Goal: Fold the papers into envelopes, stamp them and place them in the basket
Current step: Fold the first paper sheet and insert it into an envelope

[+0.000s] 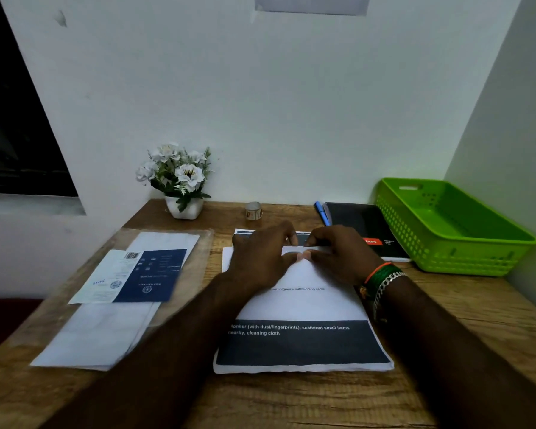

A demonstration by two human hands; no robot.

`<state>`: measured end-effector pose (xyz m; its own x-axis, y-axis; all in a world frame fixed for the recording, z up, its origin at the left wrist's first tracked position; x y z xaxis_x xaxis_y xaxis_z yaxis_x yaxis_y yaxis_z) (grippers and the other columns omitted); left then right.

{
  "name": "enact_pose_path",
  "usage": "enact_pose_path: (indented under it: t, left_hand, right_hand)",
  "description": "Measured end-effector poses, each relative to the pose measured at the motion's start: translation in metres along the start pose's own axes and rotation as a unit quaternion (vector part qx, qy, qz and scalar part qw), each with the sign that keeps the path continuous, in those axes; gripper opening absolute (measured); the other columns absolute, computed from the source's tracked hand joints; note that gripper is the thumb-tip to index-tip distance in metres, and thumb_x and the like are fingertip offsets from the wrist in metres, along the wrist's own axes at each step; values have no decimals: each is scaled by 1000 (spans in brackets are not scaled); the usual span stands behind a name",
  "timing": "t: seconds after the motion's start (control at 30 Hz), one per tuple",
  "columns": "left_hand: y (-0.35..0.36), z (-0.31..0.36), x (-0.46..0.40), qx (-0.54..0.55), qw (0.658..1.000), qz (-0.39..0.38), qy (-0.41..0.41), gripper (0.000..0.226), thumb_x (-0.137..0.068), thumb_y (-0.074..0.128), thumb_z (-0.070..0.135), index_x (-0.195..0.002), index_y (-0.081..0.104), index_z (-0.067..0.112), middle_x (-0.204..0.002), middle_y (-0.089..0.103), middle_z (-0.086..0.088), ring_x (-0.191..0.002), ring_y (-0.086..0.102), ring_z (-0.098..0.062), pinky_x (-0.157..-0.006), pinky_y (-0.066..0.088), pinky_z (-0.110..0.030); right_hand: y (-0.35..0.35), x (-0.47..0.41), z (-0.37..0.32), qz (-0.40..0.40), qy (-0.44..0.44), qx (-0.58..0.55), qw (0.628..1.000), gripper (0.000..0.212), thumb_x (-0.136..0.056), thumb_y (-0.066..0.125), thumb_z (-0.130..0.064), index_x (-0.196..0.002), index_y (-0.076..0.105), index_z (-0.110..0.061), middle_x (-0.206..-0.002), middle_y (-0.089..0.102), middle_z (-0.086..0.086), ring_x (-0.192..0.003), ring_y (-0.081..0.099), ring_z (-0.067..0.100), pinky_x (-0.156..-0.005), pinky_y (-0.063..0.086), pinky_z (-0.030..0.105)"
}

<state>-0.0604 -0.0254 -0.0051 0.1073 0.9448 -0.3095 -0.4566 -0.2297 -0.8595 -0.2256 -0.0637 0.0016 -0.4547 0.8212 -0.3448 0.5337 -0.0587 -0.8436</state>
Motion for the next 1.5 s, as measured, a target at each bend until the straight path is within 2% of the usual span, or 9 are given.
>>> enact_pose_path:
  t: [0.1,0.27,0.5,0.63,0.73,1.0,1.13,1.3,1.5]
  left_hand:
    - [-12,5,-4,11,997,72,14,11,-94,61,47,-95,59,35,-95,66,17,-105,57,-8,-91,30,-44]
    - [-31,-20,-11,7,999,30,-14,16,-88,69,48,-81,62,36,-84,67,18,-90,60,-5,-97,41,-43]
    - [-61,-74,-7,45,993,51,-93,13,-92,70,36,-80,67,31,-84,69,14,-87,63,-7,-79,46,-34]
    - [-45,-55,-11,193,979,41,-54,12,-87,78,38,-92,74,28,-86,73,11,-83,67,-4,-75,53,-29]
    - [-37,-48,-13,172,984,42,-30,16,-89,74,38,-81,75,23,-81,74,7,-81,69,-11,-80,57,-39]
    - [-37,-56,-16,175,984,33,-29,18,-92,73,23,-76,74,16,-80,73,1,-76,61,-9,-75,48,-32]
    - [-27,-66,-19,125,992,17,-30,22,-87,78,21,-67,70,23,-78,71,3,-77,64,-13,-75,48,-33]
    - [-19,-73,-18,98,995,-20,-32,18,-79,85,27,-67,72,31,-75,71,9,-75,65,-9,-67,48,-28]
    - [-9,-58,-3,67,996,-43,-25,9,-79,84,28,-75,76,29,-76,73,14,-72,62,5,-75,47,-28]
  right_hand:
    - [-4,0,-4,20,-31,-27,999,6,-84,77,-26,-83,73,-21,-80,69,-12,-79,63,7,-70,42,14]
    - [-14,-2,3,5,-16,-62,998,6,-86,76,-25,-82,73,-21,-83,70,-15,-82,64,1,-77,44,17]
    - [-33,2,38,30,44,-96,994,9,-86,77,-24,-80,75,-18,-82,75,-1,-75,64,8,-73,52,36]
    - [-25,4,30,-2,31,-149,988,11,-87,76,-20,-79,74,-12,-74,69,-5,-67,57,-1,-68,46,26]
    - [-20,3,20,-10,21,-176,984,12,-89,74,-18,-81,74,-9,-78,71,0,-71,58,0,-72,47,25]
    - [-26,7,41,15,120,-224,967,14,-84,78,-10,-71,75,-14,-54,66,-12,-48,55,-5,-52,44,13]
    - [-29,12,60,7,195,-131,972,20,-73,86,-7,-62,74,-17,-68,75,5,-64,65,12,-70,57,32]
    - [-30,6,37,54,126,-92,986,12,-77,83,-10,-70,76,-18,-67,73,-1,-59,65,8,-60,49,17]
    - [-5,16,-6,-57,28,13,998,3,-81,77,-21,-79,79,-21,-75,73,-11,-61,61,-6,-65,43,9]
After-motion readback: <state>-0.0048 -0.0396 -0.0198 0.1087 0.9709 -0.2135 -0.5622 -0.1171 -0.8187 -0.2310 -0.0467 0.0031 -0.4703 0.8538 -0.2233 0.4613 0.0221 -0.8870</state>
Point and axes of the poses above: each hand's wrist, its own x-axis away from the middle knuckle, its own y-axis out of the palm, z = x × y, the point moved 4 cm from there along -x, towards the middle knuckle
